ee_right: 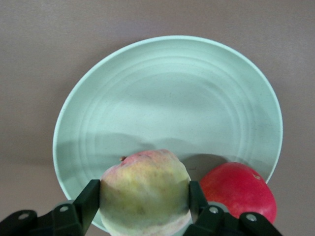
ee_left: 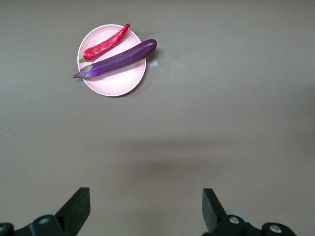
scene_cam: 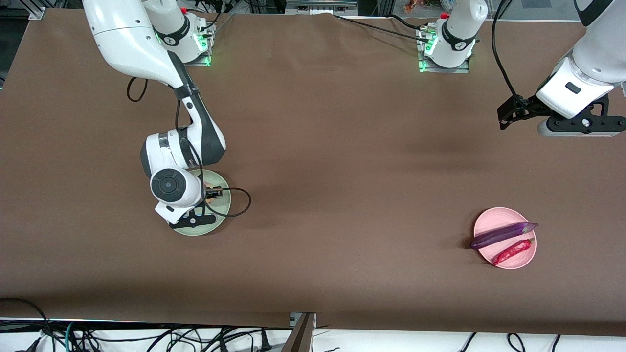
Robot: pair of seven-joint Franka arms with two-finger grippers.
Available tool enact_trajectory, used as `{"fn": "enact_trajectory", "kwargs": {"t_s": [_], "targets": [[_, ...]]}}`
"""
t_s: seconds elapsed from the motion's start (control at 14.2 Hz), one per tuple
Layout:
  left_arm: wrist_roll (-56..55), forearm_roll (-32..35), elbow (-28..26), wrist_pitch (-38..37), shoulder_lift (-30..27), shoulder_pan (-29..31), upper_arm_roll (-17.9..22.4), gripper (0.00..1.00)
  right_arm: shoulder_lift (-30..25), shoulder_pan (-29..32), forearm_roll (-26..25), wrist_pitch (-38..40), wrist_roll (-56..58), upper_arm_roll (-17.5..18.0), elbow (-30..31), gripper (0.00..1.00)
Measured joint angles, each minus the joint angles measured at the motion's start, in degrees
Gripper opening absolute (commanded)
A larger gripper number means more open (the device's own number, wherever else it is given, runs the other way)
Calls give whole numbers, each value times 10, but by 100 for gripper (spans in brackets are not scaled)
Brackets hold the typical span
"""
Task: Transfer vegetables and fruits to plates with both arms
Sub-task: 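Release the peach on the green plate with the right gripper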
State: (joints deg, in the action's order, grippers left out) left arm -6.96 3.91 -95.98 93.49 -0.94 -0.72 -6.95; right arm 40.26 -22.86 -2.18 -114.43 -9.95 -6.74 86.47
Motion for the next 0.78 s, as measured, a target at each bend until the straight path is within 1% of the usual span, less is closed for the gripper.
{"fn": "enact_trajectory", "kwargs": {"t_s": [0.14,0.28,0.64,0.78], "targets": [[0,0,0,0,0,0,0,100,-3,4,0,1,1,0,-10,100],[0,0,0,0,0,0,-2,100,-17,7,0,18,3,0,-32,100],[0,0,0,0,0,0,-4,100,-83,11,0,143,28,-8,-103,100],[0,0,0,0,0,0,-4,100,-117,16,0,176,39,-12,-119,100]]}}
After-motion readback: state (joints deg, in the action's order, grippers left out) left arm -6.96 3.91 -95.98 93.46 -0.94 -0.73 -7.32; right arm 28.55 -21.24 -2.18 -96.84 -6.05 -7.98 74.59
